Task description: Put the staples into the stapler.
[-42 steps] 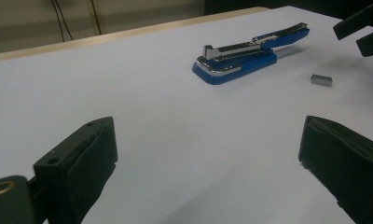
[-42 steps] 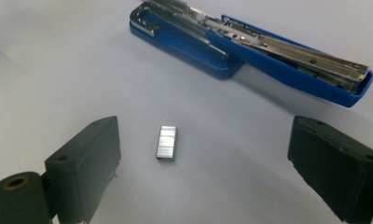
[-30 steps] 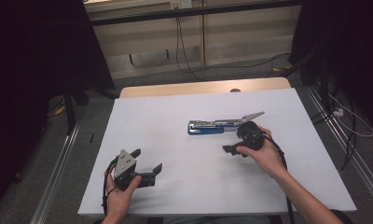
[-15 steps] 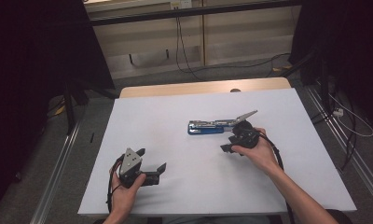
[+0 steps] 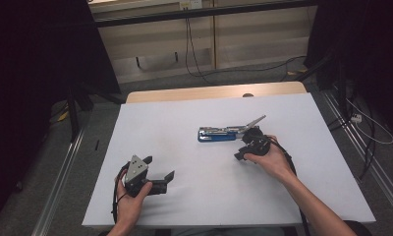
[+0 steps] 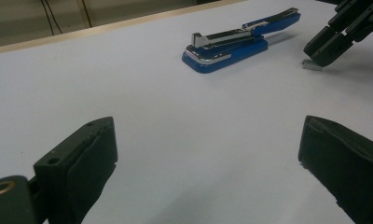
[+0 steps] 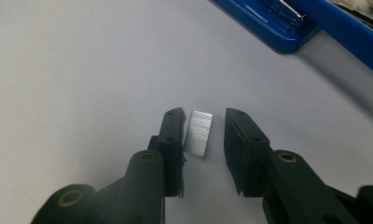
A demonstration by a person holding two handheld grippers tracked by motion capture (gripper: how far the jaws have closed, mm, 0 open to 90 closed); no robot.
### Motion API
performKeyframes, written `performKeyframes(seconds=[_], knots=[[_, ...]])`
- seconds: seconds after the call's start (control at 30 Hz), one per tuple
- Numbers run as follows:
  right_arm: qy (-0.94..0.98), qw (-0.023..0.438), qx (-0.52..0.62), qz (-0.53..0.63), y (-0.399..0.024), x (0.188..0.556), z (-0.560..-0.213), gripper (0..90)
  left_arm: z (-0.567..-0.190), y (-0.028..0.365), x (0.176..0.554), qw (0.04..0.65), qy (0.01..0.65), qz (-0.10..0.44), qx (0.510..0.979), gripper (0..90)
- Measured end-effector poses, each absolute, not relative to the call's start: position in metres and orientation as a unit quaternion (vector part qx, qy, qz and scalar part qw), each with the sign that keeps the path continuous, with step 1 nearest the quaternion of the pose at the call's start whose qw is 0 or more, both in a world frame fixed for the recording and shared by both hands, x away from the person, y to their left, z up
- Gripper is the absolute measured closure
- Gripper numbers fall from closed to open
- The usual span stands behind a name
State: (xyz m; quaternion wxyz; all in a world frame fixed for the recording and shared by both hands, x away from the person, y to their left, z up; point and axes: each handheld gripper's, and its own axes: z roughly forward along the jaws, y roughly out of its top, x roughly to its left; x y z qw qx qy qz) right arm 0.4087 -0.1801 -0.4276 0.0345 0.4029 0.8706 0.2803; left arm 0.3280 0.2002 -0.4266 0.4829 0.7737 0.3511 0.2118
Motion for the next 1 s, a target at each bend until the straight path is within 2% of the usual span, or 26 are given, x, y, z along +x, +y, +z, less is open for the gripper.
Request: performKeyframes(seconds=[0.27, 1.0], knots=[[0.879, 0.028, 0.394, 0.266, -0.175, 0.41, -0.43, 72.2, -0.428, 0.2, 0.329, 0.484, 0.349, 0.208, 0.775, 4.6], [0.89, 0.051, 0.378, 0.248, -0.17, 0.408, -0.43, 79.2, -0.426, 0.2, 0.327, 0.491, 0.346, 0.206, 0.772, 4.6]])
